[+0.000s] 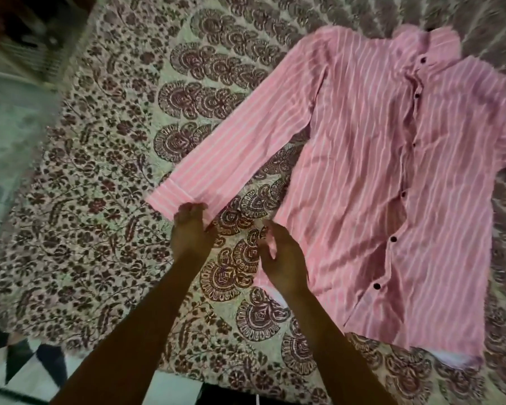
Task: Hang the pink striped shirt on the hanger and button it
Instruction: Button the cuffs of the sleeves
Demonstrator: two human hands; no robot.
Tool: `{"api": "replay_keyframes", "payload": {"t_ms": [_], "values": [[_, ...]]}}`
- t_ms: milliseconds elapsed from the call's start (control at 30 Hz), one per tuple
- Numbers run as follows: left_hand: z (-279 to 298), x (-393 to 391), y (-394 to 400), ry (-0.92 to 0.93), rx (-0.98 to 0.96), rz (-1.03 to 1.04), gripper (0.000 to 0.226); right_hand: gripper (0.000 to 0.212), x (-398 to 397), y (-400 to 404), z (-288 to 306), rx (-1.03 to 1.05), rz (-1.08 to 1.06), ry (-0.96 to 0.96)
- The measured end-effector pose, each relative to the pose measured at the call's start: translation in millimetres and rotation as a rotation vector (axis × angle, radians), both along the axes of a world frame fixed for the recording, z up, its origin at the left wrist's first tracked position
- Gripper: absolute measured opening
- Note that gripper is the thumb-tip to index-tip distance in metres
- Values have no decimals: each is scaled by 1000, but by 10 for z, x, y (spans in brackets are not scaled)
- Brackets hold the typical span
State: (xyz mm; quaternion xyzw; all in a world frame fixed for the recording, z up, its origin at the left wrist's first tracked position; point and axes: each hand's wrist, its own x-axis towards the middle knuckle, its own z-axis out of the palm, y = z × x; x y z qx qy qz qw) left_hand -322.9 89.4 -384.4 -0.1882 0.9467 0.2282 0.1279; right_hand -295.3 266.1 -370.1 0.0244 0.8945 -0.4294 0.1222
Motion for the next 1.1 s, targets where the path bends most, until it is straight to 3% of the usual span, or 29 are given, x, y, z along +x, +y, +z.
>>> {"api": "replay_keyframes", "payload": {"t_ms": [167,267,400,500,600,667,733,833,1000,1100], "values": [[-146,-87,-177,97,-169,-109,29,52,12,-153,-242,-29,37,16],[-67,-184,-243,119,-120,-33,30,49,17,-267,-236,-42,57,-11],[251,-219,-300,191,374,88,26,45,6,-427,-141,-176,-29,-65],[713,-177,-259,174,755,242,16,47,-13,-595,33,-356,-227,-189],[1024,-141,-272,135,975,346,20,29,-79,-779,239,-738,-435,-364],[1057,-112,-334,90,1022,393,20,21,-133,-847,249,-827,-538,-419],[991,-75,-389,82,943,376,14,8,-174,-866,205,-787,-653,-353],[708,47,-461,140,739,322,30,11,-113,-801,38,-472,-755,-154],[131,221,-523,117,280,-25,20,21,113,-653,-56,-298,-591,-74],[-16,332,-441,67,42,-150,24,21,227,-635,-166,-246,-523,-72]]}}
